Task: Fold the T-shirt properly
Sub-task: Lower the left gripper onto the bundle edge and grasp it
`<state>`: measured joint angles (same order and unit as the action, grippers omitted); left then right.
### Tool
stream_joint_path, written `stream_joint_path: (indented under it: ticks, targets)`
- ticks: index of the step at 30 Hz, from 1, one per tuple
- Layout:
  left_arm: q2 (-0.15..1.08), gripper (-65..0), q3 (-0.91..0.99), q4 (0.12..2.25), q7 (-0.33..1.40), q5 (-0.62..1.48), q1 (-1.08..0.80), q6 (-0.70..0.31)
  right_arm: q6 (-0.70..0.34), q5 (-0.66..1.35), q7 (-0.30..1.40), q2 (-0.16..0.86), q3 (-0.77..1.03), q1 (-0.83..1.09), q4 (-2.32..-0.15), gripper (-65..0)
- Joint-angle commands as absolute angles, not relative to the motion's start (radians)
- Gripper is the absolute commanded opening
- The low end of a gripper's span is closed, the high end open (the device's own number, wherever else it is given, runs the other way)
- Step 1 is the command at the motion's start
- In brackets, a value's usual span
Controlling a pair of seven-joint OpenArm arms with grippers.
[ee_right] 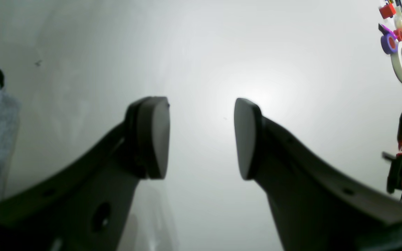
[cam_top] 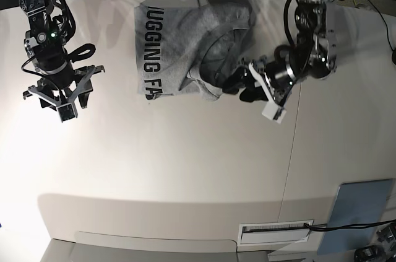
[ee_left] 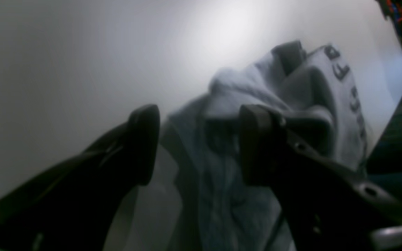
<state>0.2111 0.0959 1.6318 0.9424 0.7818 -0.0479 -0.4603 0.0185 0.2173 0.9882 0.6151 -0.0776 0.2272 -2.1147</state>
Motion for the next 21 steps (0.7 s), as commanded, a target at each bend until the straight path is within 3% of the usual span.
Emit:
stream_joint_path:
  ticks: [1, 4, 12, 16, 21]
  targets:
    - [0.216, -29.6, 0.100, 1.629, 0.945, 0.825, -0.021, -0.469, 0.023, 0.209, 0.970, 0.632, -0.065, 0.216, -2.129, -35.6]
    - [0.213, -29.7, 0.100, 1.581, 0.971, 0.876, 0.007, -0.501, 0.023, 0.209, 0.969, 0.632, -0.065, 0.216, -2.129, -35.6]
    - [0.208, -37.3, 0.100, 1.509, 0.974, 0.886, 0.017, -0.503, 0.023, 0.209, 0.970, 0.632, -0.065, 0.216, -2.129, -35.6]
    - [0.202, -42.2, 0.099, 1.509, 1.044, 0.995, 0.017, -0.551, 0.023, 0.208, 0.970, 0.632, -0.065, 0.216, -2.129, -35.6]
    - [0.179, -42.3, 0.076, 1.508, 1.031, 0.950, 0.017, -0.550, 0.023, 0.209, 0.973, 0.632, -0.065, 0.216, -2.129, -35.6]
